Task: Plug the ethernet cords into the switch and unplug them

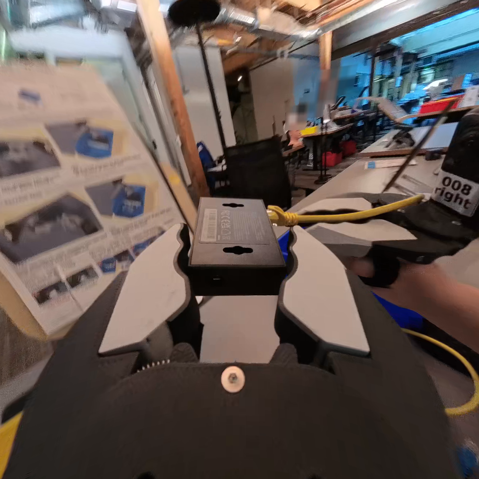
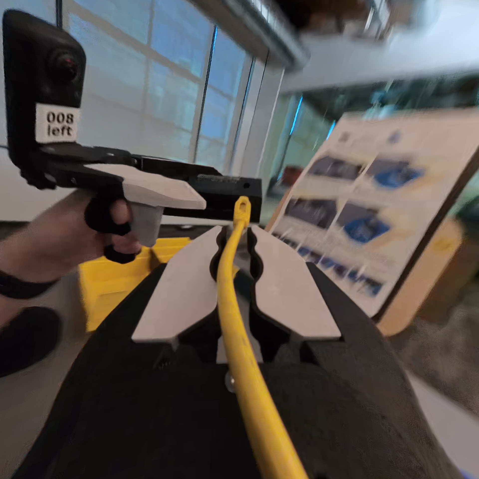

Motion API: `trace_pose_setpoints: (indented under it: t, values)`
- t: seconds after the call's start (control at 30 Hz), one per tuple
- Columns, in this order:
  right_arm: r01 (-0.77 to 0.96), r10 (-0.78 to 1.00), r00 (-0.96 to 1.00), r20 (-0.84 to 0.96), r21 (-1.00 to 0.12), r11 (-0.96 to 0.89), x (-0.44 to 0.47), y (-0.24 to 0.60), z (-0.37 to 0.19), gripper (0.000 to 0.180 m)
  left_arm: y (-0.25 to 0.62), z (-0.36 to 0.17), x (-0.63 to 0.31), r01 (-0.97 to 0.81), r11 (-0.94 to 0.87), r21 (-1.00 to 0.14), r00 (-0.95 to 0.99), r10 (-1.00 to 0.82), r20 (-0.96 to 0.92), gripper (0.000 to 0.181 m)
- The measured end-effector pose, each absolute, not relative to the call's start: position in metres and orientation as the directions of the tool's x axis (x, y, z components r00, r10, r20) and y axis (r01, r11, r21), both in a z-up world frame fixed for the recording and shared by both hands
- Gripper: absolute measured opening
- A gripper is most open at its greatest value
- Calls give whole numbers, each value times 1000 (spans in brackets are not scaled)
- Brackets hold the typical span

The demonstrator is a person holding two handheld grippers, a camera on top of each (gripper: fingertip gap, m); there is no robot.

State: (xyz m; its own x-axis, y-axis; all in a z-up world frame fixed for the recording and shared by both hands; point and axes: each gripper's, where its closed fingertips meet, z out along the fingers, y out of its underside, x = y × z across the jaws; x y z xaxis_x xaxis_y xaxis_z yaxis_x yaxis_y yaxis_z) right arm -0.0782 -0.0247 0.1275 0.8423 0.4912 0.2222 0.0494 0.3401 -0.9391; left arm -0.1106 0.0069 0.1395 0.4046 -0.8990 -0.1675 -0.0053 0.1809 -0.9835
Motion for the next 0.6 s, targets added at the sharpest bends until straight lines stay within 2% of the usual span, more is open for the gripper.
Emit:
trace_pose_setpoints:
  t: [0.07,0.1,0.2,0.27,0.4,0.47,0.6]
  values:
    - [-102,597,802,-16,-989,111,-72,-2,102,26,41,115,-113,-16,74,-997,479,-875,-73,72]
    - [-176,640,755,-141,-984,-10,-69,5,90,25,57,103,-115,-9,19,-1000,514,-858,-21,72]
    - [-309,663,600,-448,-894,-325,-63,17,62,22,90,70,-118,55,-159,-986,555,-816,162,72]
    - [-226,658,570,-492,-864,-450,-64,18,38,15,107,47,-122,59,-224,-973,611,-763,212,72]
    - [107,652,587,-480,-752,-650,-69,-3,-19,14,125,11,-122,33,-260,-965,679,-703,212,72]
    - [231,659,615,-432,-701,-675,-63,-11,-38,14,123,-6,-112,-8,-304,-953,663,-715,223,72]
    - [349,679,622,-391,-637,-687,-54,-26,-51,12,120,-44,-99,-99,-383,-918,647,-726,233,72]
